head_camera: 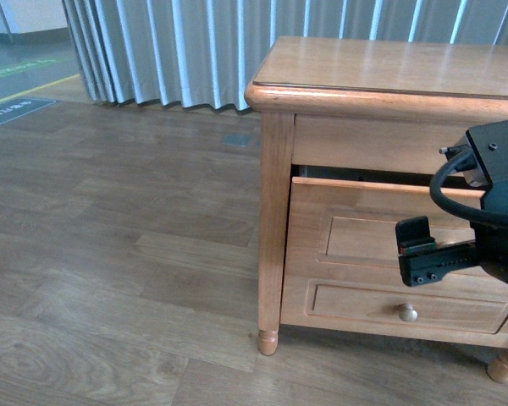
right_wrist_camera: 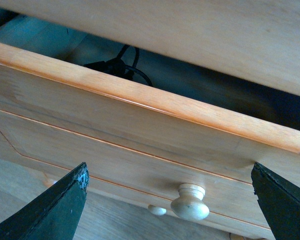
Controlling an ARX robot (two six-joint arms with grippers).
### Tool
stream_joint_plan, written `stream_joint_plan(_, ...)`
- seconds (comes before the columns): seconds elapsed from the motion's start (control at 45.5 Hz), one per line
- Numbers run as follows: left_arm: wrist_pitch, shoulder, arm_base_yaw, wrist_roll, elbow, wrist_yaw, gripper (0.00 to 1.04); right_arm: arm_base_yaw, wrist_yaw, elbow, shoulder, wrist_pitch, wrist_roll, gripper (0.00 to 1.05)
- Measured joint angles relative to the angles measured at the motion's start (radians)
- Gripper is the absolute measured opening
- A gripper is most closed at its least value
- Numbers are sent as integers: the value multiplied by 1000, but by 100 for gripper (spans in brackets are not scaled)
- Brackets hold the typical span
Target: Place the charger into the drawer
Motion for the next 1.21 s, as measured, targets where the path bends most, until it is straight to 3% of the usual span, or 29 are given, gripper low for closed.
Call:
stream_joint_plan(0.33, 0, 0, 0, 0, 0, 0, 99, 19, 76, 163, 111, 5, 23, 96)
stream_joint_plan(0.704, 0, 0, 0, 0, 0, 0, 99, 27, 95, 178, 134, 3, 48, 96)
stream_joint_plan(1.011, 0, 0, 0, 0, 0, 0, 99, -18, -27, -18, -109, 25, 39, 96)
stream_joint_plan(1.209, 0, 0, 0, 0, 0, 0, 99, -77, -100, -161, -326, -61, 42, 96)
